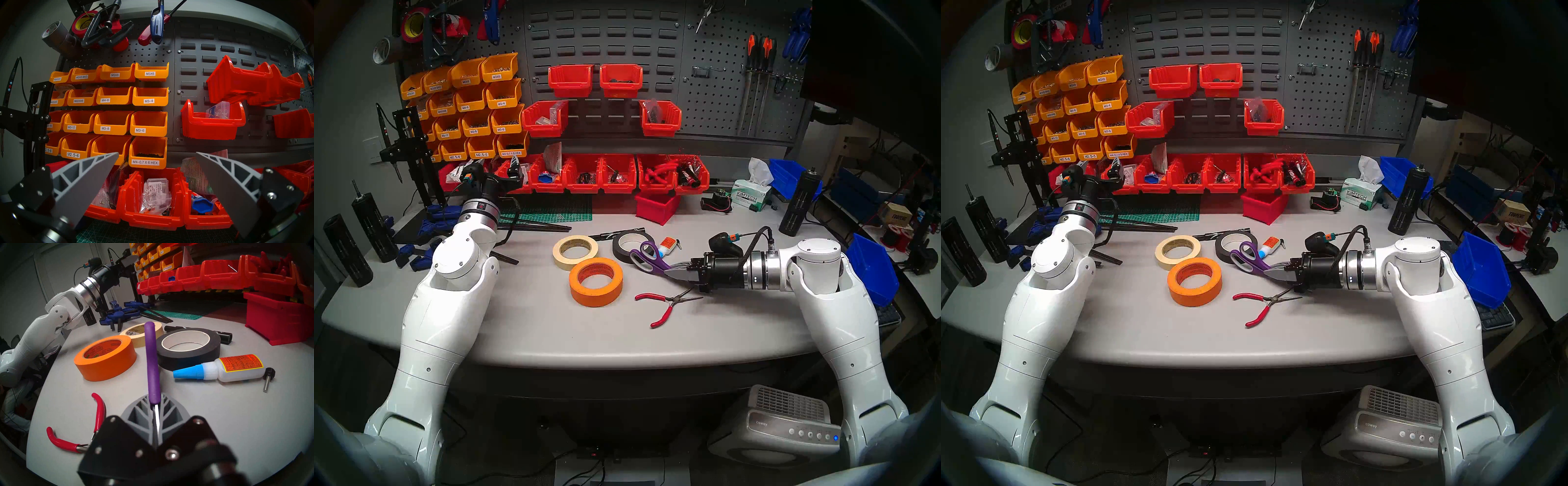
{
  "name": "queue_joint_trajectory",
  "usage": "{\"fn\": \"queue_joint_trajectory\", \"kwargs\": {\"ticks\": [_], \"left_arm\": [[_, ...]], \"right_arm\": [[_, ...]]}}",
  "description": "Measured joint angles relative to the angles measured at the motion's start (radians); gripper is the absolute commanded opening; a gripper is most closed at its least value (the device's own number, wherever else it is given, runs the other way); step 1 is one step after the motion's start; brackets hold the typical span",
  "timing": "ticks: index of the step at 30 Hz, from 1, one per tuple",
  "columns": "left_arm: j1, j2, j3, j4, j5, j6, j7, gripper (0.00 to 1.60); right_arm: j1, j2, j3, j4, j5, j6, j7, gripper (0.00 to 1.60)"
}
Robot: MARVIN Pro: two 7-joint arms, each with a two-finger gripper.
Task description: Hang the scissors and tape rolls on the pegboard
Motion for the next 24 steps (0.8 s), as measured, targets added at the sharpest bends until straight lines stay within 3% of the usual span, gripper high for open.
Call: {"fn": "queue_joint_trajectory", "kwargs": {"ticks": [24], "left_arm": [[0.0,0.0,0.0,0.0,0.0,0.0,0.0,1.6]], "right_arm": [[-0.032,-0.055,0.058,-0.003,0.02,-0.098,-0.042,0.0]]}}
